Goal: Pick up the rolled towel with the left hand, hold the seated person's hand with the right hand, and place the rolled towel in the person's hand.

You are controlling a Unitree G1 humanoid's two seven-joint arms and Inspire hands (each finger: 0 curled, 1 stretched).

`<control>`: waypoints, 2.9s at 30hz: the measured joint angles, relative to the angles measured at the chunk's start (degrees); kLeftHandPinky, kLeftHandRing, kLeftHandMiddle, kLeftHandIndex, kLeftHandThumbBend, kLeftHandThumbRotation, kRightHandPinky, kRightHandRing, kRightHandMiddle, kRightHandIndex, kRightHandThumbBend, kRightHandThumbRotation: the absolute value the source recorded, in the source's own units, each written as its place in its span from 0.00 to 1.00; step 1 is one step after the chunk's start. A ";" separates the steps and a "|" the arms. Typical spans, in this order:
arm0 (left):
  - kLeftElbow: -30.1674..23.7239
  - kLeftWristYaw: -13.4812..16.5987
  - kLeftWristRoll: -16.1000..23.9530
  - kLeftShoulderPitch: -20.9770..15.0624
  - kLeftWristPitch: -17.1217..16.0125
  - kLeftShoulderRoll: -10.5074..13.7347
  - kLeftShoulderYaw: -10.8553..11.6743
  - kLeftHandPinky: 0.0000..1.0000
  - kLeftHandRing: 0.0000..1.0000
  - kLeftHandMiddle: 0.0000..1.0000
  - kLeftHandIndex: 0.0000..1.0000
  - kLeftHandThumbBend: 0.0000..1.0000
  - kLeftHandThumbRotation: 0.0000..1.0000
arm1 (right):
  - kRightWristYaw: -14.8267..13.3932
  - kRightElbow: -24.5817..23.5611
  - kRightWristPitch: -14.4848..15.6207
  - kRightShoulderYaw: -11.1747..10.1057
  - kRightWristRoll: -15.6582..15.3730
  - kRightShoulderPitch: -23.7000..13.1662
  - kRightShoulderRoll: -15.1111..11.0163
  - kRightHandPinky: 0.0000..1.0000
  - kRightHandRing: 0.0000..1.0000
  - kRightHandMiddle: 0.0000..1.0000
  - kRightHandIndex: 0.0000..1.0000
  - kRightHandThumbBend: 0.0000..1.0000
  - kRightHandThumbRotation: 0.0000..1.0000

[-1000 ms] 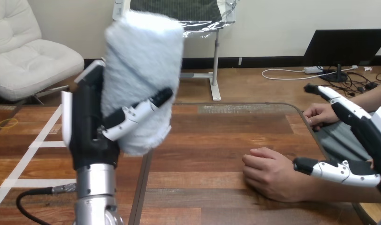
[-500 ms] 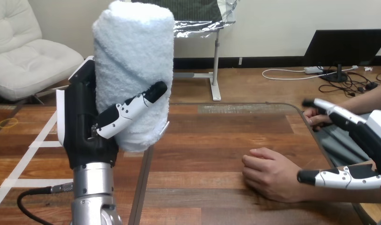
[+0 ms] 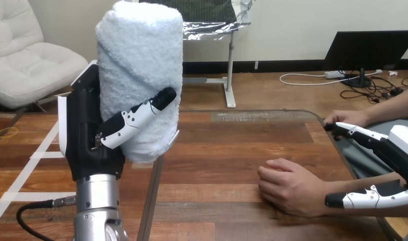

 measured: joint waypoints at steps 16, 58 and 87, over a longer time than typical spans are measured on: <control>0.01 -0.74 -1.19 0.00 0.79 -0.02 0.19 0.22 0.28 0.35 0.38 0.51 0.00 | 0.63 2.74 -0.04 2.01 -3.38 -1.80 -1.35 0.89 0.88 0.88 0.89 1.00 0.39; 0.00 -1.70 -3.35 0.00 2.25 -0.04 0.66 0.22 0.28 0.35 0.38 0.49 0.00 | -1.71 6.65 -0.05 7.26 -17.87 -5.75 -1.72 0.82 0.83 0.84 0.84 1.00 0.22; 0.00 -1.80 -3.75 0.00 3.16 -0.16 1.74 0.22 0.28 0.34 0.38 0.49 0.00 | -7.96 12.73 -0.44 15.14 -27.29 -10.16 -3.55 0.76 0.79 0.80 0.80 1.00 0.20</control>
